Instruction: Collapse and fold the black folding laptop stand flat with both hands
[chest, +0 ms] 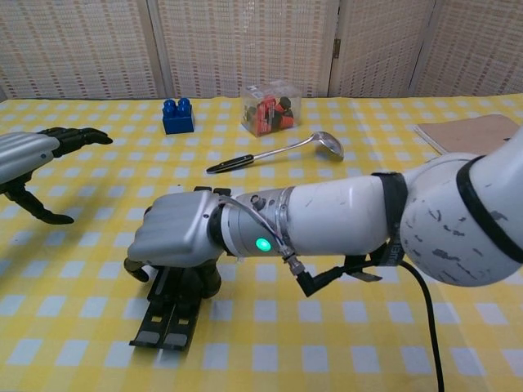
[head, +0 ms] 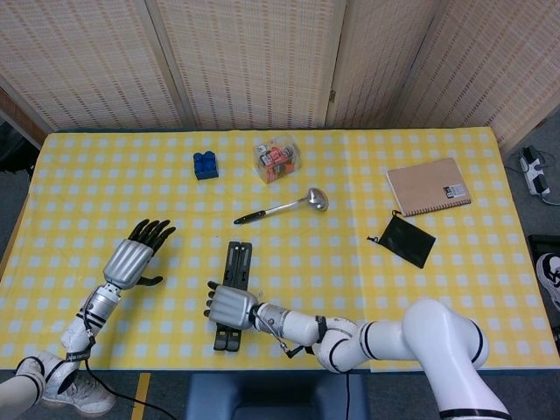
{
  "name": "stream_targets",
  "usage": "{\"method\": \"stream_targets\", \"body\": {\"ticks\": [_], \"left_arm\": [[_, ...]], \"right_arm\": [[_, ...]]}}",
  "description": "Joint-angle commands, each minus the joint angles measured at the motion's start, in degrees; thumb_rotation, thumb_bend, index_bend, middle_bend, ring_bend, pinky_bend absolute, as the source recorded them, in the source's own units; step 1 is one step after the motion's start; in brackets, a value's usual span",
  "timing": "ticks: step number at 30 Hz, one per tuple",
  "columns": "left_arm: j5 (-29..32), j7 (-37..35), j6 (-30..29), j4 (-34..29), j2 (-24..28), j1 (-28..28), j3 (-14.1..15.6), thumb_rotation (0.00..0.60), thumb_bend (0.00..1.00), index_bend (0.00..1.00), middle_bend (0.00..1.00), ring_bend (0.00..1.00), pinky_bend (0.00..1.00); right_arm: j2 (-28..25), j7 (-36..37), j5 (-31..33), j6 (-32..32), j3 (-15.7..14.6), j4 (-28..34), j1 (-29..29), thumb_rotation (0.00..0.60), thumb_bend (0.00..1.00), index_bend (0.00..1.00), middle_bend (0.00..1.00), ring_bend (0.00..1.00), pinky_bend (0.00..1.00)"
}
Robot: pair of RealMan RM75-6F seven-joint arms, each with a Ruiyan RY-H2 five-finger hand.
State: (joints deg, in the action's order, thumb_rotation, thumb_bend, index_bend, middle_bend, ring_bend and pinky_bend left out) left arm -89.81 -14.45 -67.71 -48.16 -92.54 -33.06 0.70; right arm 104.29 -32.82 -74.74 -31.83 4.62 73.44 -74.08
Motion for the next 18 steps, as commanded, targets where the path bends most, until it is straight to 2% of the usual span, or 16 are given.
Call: {"method": "stream_targets", "body": {"ticks": [1, 9, 11, 12, 14, 17, 18], "left_arm": [[0.0, 0.1, 0.0, 0.0, 0.0, 0.0, 0.0, 0.6, 0.05, 0.02, 0.05, 0.0, 0.0], [-0.2, 0.4, 0.0, -0.4, 0.1, -0.1, -0.2, 0.6, 0.05, 0.01, 0.05, 0.0, 0.0], [-0.2, 0.5, -0.1, -0.7, 0.3, -0.1, -0.3, 0.6, 0.05, 0.01, 0.05, 0.0, 0.0], [-0.2, 0.6, -0.1, -0.9, 0.4, -0.1, -0.4, 0.6, 0.05, 0.01, 0.05, 0.0, 0.0], [-0.1, 0.4, 0.0, -1.7, 0.7, -0.2, -0.5, 0.6, 0.05, 0.01, 0.05, 0.0, 0.0], [0.0, 0.5, 0.4, -3.2, 1.5, -0.3, -0.7, 0.6, 0.05, 0.01, 0.05, 0.0, 0.0], [0.0, 1.1, 0.3, -3.6, 1.7, -0.3, -0.7, 0.6, 0.05, 0.01, 0.05, 0.0, 0.0]], "right_arm": [[0.2, 2.0, -2.3, -2.1, -0.4, -0.7, 0.9, 0.6, 0.25, 0.39, 0.42, 0.34, 0.17], [0.8, 6.7, -7.9, -6.1, -1.3, -2.8, 2.3, 0.6, 0.25, 0.59, 0.59, 0.49, 0.23], [0.6, 7.6, -8.8, -6.4, -1.5, -2.9, 2.5, 0.6, 0.25, 0.61, 0.61, 0.49, 0.24], [0.5, 8.1, -9.0, -6.4, -1.6, -2.8, 2.6, 0.6, 0.25, 0.6, 0.58, 0.47, 0.24], [-0.3, 8.2, -8.6, -5.6, -1.8, -1.9, 2.8, 0.6, 0.25, 0.48, 0.47, 0.41, 0.22], [-2.1, 7.3, -6.7, -4.7, -1.4, 1.2, 3.5, 0.6, 0.25, 0.11, 0.2, 0.23, 0.14], [-2.8, 6.7, -6.0, -4.9, -1.3, 2.4, 3.9, 0.6, 0.25, 0.04, 0.13, 0.18, 0.11]]}}
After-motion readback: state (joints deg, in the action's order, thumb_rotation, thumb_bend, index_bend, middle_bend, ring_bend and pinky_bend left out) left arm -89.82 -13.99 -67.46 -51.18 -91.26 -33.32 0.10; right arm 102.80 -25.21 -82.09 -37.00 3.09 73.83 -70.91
